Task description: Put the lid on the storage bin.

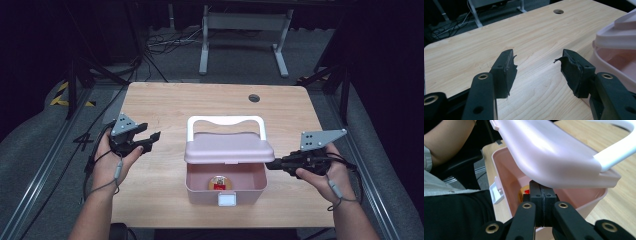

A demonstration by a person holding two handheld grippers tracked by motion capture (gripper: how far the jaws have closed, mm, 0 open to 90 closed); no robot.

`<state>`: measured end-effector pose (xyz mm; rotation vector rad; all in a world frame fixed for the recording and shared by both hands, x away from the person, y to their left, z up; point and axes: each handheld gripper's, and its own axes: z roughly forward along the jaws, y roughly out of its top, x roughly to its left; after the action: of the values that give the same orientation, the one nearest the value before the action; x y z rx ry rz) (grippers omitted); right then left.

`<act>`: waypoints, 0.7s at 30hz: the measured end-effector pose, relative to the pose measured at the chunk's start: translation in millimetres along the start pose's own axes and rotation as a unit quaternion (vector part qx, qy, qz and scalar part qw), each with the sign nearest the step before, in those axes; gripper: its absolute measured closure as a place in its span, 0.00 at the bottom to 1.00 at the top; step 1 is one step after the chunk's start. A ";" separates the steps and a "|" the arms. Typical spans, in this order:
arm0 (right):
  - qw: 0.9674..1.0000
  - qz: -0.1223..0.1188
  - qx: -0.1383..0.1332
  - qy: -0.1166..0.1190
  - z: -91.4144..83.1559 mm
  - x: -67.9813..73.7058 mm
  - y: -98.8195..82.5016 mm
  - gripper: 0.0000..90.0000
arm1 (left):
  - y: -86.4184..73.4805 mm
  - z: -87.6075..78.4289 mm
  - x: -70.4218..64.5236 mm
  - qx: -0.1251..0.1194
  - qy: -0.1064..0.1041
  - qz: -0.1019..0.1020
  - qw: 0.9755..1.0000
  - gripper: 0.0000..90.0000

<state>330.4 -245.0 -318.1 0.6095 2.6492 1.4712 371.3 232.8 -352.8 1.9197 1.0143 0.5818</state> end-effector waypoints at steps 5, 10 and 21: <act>1.000 0.006 0.021 0.004 1.8 1.5 -0.5 1.00 | -2.1 2.8 2.5 0.005 0.001 -0.002 1.000 0.51; 0.999 0.007 0.047 0.008 4.2 2.4 -1.2 1.00 | -3.0 4.5 2.2 0.013 -0.005 -0.004 1.000 0.50; 0.997 0.004 0.081 0.004 5.4 4.6 -2.6 1.00 | -6.2 9.7 3.1 0.021 -0.006 -0.004 1.000 0.49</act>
<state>326.6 -240.2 -322.5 0.6281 2.7955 1.2712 377.3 232.6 -363.1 1.9533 1.0345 0.5470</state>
